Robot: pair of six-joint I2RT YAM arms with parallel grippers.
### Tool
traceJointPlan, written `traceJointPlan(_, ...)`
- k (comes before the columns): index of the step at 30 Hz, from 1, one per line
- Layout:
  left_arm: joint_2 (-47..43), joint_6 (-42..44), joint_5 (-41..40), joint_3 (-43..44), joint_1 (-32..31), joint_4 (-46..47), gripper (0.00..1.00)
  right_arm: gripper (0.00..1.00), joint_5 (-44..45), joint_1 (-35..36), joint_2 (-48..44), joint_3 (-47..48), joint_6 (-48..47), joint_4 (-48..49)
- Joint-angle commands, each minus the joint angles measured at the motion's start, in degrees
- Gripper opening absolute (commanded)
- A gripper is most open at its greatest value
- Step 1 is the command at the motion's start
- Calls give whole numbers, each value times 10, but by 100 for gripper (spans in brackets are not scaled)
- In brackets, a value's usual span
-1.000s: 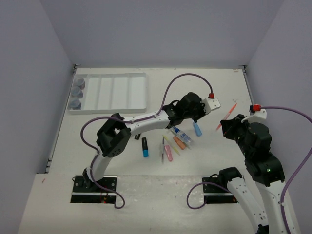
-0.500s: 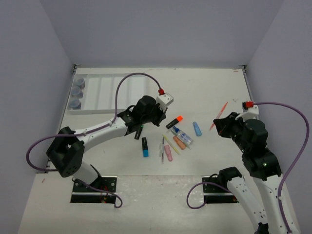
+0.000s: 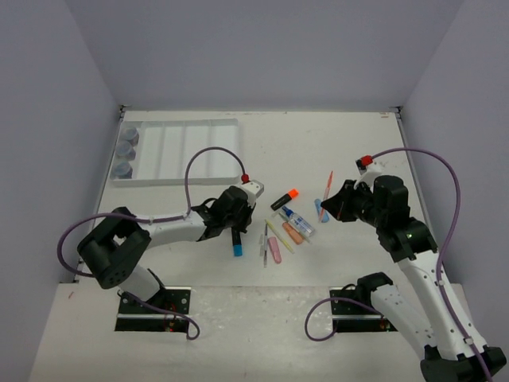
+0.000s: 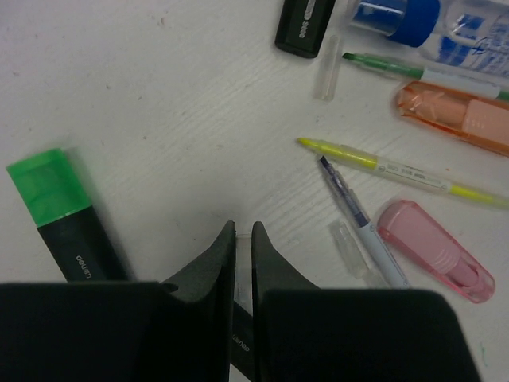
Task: Sort the stationery into containers
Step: Pick up the pen cap from the center of the board.
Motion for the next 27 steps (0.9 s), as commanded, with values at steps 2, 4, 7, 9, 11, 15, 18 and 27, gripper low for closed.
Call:
traceJointPlan(2,54,-50,-56,9,1,82,0,0,-19,5,-8,2,-17,21)
traceJointPlan(4,72,-53,-62,23,1,82,0,0,-18,6,-10,-1,-17,22)
traceJointPlan(7,90,-61,-75,33,2,74,0,0,-18,7,-11,-2,-17,23)
traceJointPlan(9,99,-61,-81,39,2,73,0,0,-18,7,-12,-3,-17,24)
traceJointPlan(11,103,-58,-83,40,1,66,9,0,-18,8,-15,-3,-17,23)
traceJointPlan(15,99,-52,-72,37,1,62,38,0,-16,8,-19,-3,-18,22)
traceJointPlan(18,89,-49,-72,42,2,51,51,0,-17,8,-19,-3,-17,22)
traceJointPlan(27,29,-59,-84,69,-10,9,100,0,-15,8,-20,-2,-19,23)
